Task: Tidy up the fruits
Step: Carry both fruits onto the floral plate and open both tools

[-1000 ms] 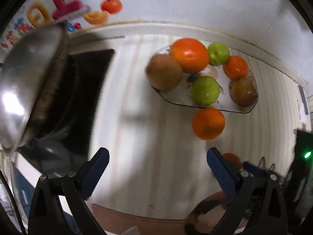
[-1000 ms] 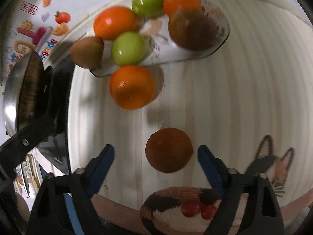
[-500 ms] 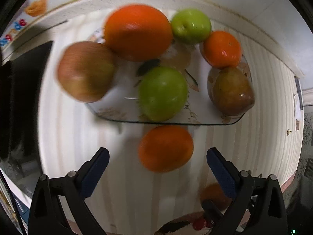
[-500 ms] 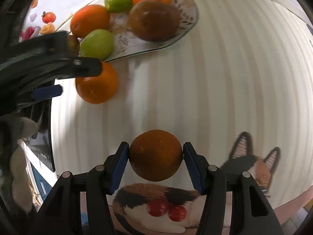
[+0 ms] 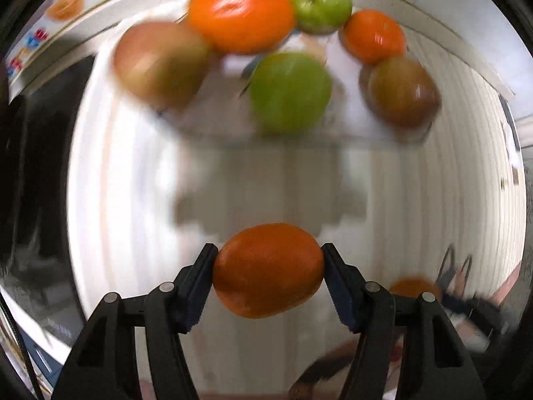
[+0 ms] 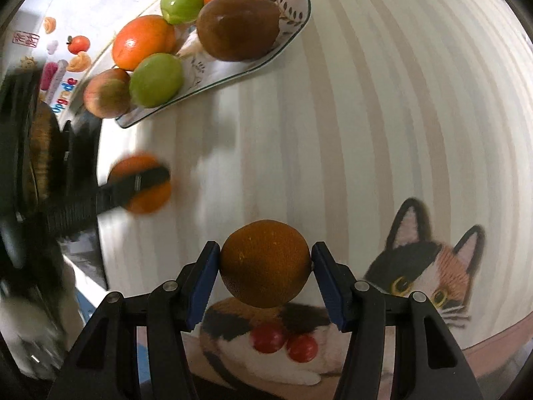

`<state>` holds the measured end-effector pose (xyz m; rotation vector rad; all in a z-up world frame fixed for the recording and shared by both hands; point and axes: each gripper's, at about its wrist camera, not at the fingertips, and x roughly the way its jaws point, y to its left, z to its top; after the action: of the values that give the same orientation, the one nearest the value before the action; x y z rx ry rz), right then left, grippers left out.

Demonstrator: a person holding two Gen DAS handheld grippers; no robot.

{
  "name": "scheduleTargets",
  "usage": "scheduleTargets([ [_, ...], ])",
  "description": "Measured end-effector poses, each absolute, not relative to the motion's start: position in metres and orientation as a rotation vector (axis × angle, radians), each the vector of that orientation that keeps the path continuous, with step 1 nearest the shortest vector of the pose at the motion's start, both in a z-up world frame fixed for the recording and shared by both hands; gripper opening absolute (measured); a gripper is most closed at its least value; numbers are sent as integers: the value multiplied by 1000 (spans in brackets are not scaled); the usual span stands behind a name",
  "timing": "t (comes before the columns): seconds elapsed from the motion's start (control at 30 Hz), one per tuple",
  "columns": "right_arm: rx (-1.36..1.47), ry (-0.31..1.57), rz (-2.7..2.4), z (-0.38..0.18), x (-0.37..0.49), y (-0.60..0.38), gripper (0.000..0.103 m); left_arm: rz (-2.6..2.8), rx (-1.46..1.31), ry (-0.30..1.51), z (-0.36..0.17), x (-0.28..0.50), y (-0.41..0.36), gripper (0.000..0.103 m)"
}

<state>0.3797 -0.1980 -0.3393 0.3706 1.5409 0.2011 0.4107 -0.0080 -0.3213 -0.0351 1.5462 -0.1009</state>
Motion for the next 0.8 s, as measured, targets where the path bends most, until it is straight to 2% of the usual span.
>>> scheduleTargets([
  [0.17, 353, 1544, 221, -345, 372, -183, 60, -79, -74, 1587, -328, 372, 12, 61],
  [0.53, 331, 1568, 241, -356, 375, -164, 59, -73, -117, 1576, -327, 371, 23, 61],
  [0.67, 372, 1558, 243, -349, 380, -166, 59, -96, -130, 1528, -299, 381, 21, 61],
  [0.8, 441, 1477, 262, -318, 412, -176, 59, -128, -167, 1450, -254, 414, 19, 61],
])
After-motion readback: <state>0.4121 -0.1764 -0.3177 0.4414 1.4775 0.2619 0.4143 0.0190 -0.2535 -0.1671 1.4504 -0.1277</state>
